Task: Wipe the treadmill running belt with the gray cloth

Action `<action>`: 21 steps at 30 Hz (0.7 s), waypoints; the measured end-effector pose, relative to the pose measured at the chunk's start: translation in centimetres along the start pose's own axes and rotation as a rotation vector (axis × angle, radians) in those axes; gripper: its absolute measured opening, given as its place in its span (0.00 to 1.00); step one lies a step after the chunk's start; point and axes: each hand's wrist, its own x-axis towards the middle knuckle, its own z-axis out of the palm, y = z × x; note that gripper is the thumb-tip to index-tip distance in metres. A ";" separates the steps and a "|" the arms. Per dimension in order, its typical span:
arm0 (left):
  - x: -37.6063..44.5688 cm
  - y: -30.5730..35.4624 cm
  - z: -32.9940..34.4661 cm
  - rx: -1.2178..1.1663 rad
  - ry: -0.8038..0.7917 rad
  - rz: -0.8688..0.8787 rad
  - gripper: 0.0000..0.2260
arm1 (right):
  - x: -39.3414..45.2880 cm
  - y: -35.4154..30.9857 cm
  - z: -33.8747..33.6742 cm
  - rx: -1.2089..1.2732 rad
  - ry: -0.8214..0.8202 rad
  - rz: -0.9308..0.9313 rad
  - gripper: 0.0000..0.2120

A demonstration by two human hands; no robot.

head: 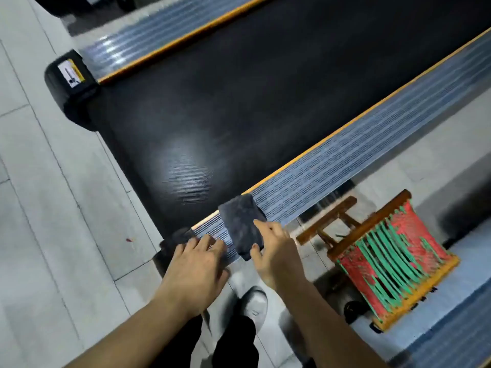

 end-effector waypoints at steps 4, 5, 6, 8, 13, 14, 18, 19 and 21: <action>3.9 -0.6 3.2 0.024 -0.066 -0.033 0.21 | 1.4 2.0 2.8 -0.046 -0.006 0.036 0.28; 5.0 -0.8 3.7 0.005 -0.046 -0.039 0.22 | 1.5 2.4 3.4 -0.048 -0.020 0.049 0.29; 6.0 -0.9 4.1 -0.015 -0.018 -0.052 0.23 | 1.6 2.8 3.9 -0.046 -0.035 0.053 0.29; 8.3 -1.3 4.6 -0.081 0.026 -0.096 0.28 | 1.5 3.5 4.4 -0.031 -0.053 0.058 0.30; 12.6 -1.7 4.6 -0.297 0.076 -0.180 0.33 | 1.6 3.8 4.4 0.036 -0.042 0.058 0.28; 13.0 -1.6 4.4 -0.324 0.087 -0.189 0.33 | 1.8 3.8 4.2 0.030 -0.047 0.058 0.28; 14.9 -1.5 3.6 -0.606 0.089 -0.339 0.26 | 2.5 3.6 3.2 0.039 -0.124 0.099 0.28; 15.1 -1.5 3.3 -0.641 0.072 -0.348 0.21 | 2.5 3.6 3.0 0.043 -0.133 0.101 0.28; 15.1 -1.1 2.8 -0.670 0.057 -0.338 0.14 | 2.3 3.5 2.6 0.045 -0.150 0.103 0.28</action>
